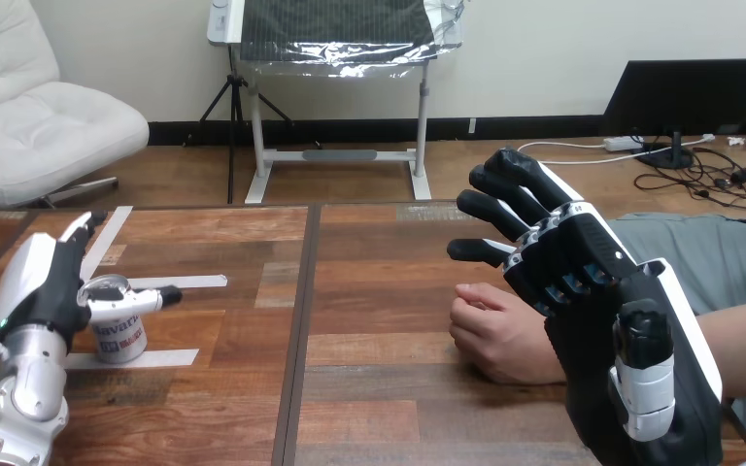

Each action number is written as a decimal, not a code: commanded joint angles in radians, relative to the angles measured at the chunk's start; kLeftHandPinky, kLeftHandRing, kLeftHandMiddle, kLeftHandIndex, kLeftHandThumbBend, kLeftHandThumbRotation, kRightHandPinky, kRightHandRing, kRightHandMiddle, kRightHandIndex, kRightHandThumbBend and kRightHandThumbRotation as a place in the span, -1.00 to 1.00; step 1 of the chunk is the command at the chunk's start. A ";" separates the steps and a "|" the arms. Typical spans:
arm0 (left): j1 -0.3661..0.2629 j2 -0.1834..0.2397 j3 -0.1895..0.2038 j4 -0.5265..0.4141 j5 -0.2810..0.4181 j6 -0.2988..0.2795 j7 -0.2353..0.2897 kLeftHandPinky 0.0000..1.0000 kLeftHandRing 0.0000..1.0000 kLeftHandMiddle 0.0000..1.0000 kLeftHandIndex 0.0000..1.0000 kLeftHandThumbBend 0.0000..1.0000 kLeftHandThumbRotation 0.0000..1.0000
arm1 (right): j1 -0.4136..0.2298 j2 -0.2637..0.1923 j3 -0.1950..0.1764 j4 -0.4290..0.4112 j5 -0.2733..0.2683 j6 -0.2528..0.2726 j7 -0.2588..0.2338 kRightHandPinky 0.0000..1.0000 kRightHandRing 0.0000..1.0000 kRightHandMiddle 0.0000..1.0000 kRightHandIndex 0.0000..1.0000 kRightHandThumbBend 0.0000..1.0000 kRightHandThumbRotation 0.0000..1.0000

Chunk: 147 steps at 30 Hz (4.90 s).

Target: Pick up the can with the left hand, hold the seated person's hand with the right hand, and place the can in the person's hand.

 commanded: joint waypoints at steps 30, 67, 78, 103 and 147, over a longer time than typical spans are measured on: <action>-0.123 0.003 -0.085 0.120 0.052 0.098 0.059 0.65 0.86 0.86 0.80 0.86 -0.42 | -0.052 -0.014 -0.009 -0.040 0.045 0.013 0.017 0.50 0.76 0.78 0.75 0.66 0.67; -0.151 -0.033 -0.061 0.126 -0.041 0.175 0.030 0.43 0.70 0.74 0.72 0.63 -0.74 | -0.048 -0.013 -0.007 -0.055 0.051 0.016 0.014 0.47 0.74 0.76 0.73 0.65 0.65; -0.159 -0.038 -0.055 0.132 -0.063 0.173 0.030 0.38 0.64 0.71 0.69 0.57 -0.79 | -0.048 -0.012 -0.008 -0.051 0.052 0.011 0.014 0.46 0.73 0.75 0.73 0.65 0.64; -0.192 -0.049 -0.027 0.141 -0.107 0.208 -0.009 0.43 0.71 0.79 0.75 0.53 -0.72 | -0.051 -0.021 -0.012 -0.049 0.059 0.005 0.018 0.44 0.73 0.76 0.72 0.65 0.64; -0.203 -0.076 -0.019 0.138 -0.102 0.176 0.177 -0.09 0.08 0.15 0.15 0.36 -1.00 | -0.054 -0.027 -0.016 -0.060 0.051 0.008 0.001 0.41 0.71 0.73 0.70 0.68 0.63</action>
